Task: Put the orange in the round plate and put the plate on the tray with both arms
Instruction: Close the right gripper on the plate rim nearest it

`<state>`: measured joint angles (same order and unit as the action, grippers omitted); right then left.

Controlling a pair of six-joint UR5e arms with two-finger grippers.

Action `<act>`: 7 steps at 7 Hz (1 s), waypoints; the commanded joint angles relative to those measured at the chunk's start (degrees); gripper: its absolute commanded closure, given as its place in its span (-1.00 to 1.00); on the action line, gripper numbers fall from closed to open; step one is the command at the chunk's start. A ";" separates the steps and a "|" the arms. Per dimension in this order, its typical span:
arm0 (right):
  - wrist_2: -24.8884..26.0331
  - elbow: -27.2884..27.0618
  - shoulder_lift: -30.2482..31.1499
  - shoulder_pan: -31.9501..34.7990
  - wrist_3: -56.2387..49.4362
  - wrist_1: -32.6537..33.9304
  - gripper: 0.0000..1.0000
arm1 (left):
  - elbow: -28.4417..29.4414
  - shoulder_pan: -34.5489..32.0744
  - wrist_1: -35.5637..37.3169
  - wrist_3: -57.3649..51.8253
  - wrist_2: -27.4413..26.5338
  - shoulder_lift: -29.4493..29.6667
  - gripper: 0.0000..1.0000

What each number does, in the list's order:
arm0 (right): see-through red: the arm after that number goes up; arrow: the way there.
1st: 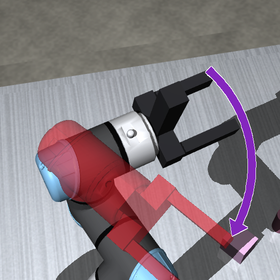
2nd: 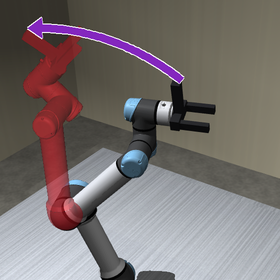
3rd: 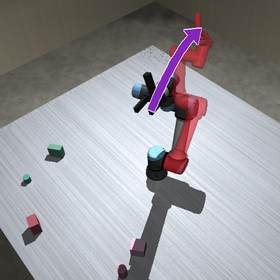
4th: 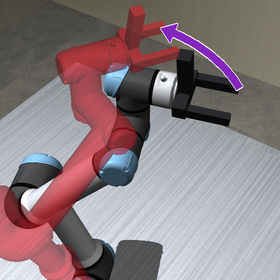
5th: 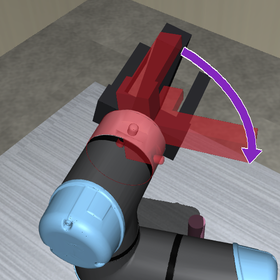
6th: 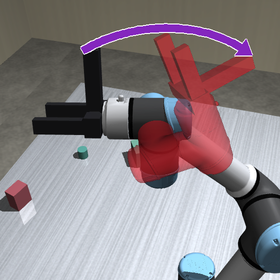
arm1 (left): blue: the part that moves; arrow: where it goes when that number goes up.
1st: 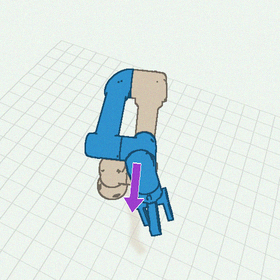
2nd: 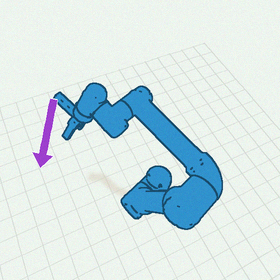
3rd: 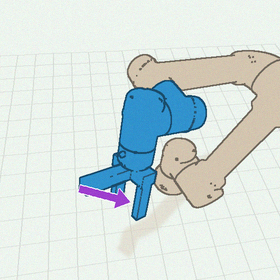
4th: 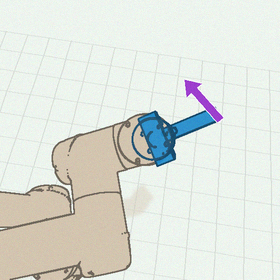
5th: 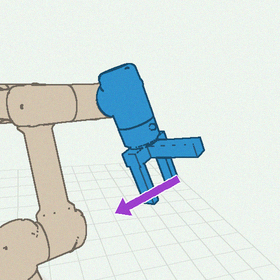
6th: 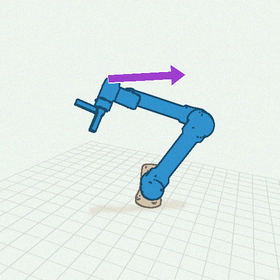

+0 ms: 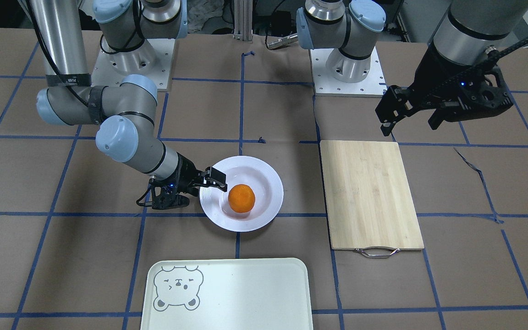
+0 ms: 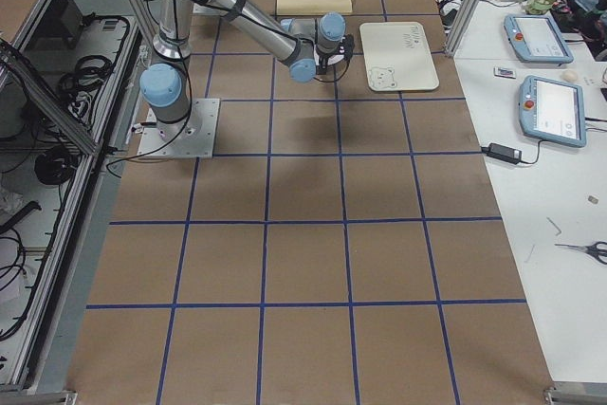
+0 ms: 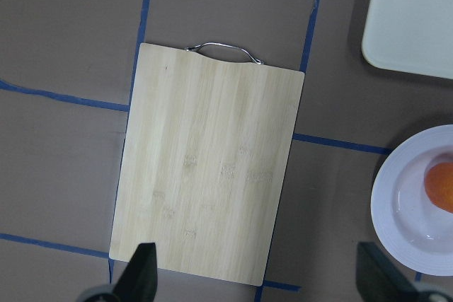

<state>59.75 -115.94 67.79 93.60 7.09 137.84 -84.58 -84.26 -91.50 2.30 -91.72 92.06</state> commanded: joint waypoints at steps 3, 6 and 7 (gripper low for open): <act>0.10 -0.51 -2.13 0.01 2.29 3.57 -0.70 | -0.23 -0.29 0.09 -4.14 0.23 0.05 -1.00; 0.11 -0.42 -2.40 0.09 2.66 3.67 -0.30 | -0.14 -0.56 0.00 -4.14 0.23 -0.04 -1.00; 0.11 -0.34 -2.31 0.96 3.53 3.67 -0.30 | -0.23 -0.56 0.09 -4.14 0.23 -0.04 -1.00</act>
<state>59.85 -116.35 65.49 93.91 9.91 141.48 -84.79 -84.76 -91.44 -1.84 -91.50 92.06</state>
